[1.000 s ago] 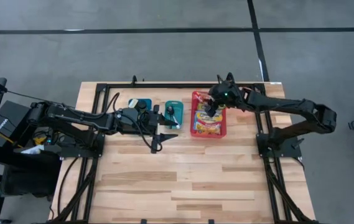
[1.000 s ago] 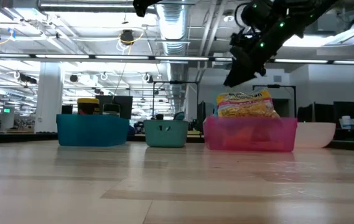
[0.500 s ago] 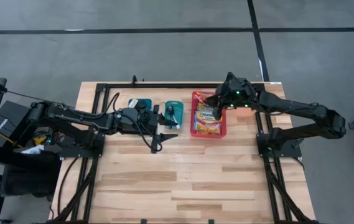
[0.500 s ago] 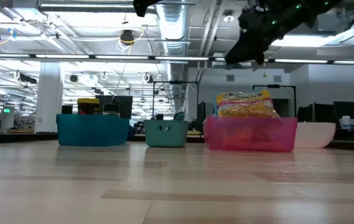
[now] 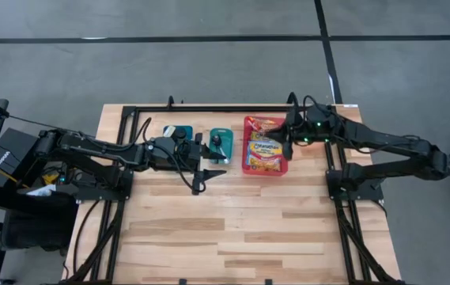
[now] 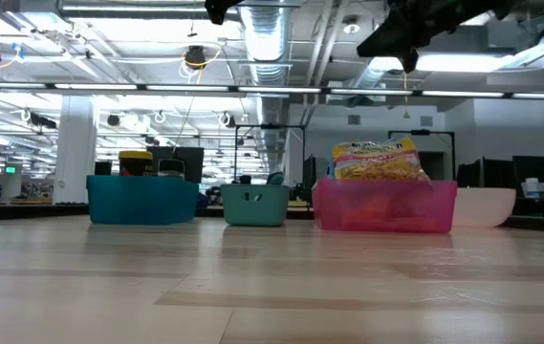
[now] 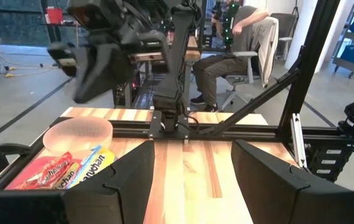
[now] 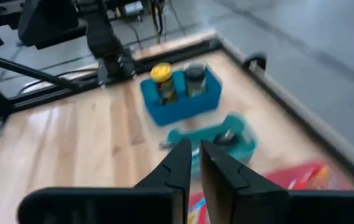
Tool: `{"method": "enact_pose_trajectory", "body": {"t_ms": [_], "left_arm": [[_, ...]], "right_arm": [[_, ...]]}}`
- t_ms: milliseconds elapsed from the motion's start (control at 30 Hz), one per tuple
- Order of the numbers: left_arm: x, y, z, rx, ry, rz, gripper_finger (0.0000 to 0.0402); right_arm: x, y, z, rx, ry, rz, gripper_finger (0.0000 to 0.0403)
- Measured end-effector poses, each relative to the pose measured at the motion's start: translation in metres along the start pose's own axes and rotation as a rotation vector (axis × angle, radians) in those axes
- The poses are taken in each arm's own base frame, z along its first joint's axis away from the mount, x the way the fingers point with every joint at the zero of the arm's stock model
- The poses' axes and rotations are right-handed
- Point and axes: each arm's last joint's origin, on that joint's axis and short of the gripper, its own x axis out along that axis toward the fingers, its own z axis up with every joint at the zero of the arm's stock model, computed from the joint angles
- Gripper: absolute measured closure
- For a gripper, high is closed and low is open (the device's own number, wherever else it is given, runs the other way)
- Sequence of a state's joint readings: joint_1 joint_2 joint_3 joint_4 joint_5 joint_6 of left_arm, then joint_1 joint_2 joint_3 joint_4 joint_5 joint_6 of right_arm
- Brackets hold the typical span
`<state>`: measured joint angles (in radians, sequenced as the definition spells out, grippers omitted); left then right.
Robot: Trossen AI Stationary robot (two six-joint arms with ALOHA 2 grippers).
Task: Pick & Place Food Item
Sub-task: Return to Home Position
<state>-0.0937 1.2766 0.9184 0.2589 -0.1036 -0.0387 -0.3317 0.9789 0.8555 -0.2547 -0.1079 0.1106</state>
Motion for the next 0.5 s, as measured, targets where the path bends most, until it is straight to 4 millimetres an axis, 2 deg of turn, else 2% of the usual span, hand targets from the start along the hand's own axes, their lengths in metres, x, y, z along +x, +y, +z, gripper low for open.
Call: {"method": "enact_pose_trajectory", "body": {"t_ms": [67,167,367,500], "left_arm": [[0.0,0.0,0.0,0.0,0.0,0.0,0.0192],[0.0,0.0,0.001,-0.001,-0.015,-0.001,0.0192],[0.0,0.0,0.005,-0.005,-0.049,-0.002,0.0192],[0.0,0.0,0.005,0.009,-0.054,-0.001,0.0192]], "right_arm": [[-0.003,0.003,-0.004,0.064,0.04,0.01,0.0372],[-0.002,0.008,-0.007,0.061,0.043,0.024,0.0369],[-0.001,0.022,-0.007,-0.063,0.005,0.093,0.0371],[-0.002,0.029,-0.008,-0.087,0.007,0.119,0.0371]]}}
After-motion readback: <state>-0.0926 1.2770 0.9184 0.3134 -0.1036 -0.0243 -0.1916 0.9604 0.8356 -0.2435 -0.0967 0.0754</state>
